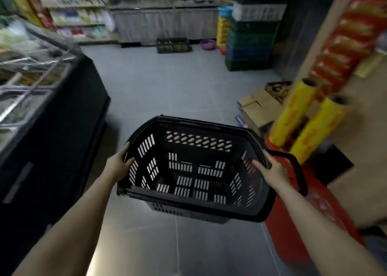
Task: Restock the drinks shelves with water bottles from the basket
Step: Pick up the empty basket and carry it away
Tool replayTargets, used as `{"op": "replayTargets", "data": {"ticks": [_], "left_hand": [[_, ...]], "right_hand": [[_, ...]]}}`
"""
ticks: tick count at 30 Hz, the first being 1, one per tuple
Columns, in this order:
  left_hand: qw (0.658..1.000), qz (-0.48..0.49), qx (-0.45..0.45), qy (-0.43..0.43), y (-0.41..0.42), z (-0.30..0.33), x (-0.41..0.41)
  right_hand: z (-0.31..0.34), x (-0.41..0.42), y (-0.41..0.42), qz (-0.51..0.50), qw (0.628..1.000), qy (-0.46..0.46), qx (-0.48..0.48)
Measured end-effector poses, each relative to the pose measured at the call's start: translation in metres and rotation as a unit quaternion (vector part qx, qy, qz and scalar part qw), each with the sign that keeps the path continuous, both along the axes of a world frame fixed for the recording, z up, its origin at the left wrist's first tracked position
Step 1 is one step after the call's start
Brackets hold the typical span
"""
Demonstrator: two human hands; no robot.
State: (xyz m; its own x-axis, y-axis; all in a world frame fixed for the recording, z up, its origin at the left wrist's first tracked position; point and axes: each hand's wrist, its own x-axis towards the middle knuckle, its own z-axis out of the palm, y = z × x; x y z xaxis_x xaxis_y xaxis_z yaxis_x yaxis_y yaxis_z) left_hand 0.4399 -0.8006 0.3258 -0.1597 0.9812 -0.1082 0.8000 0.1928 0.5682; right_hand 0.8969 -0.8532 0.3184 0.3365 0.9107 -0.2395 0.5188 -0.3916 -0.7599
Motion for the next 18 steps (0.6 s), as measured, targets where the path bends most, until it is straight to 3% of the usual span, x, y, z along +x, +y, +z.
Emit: {"op": "replayTargets", "data": {"ticks": [8, 18], "left_hand": [[0.993, 0.083, 0.057, -0.058, 0.163, 0.047, -0.107], [0.987, 0.124, 0.060, -0.083, 0.423, 0.047, -0.163]], "right_hand": [[0.045, -0.110, 0.224, 0.058, 0.996, 0.008, 0.061], [0.059, -0.170, 0.529, 0.099, 0.993, -0.025, 0.066]]}}
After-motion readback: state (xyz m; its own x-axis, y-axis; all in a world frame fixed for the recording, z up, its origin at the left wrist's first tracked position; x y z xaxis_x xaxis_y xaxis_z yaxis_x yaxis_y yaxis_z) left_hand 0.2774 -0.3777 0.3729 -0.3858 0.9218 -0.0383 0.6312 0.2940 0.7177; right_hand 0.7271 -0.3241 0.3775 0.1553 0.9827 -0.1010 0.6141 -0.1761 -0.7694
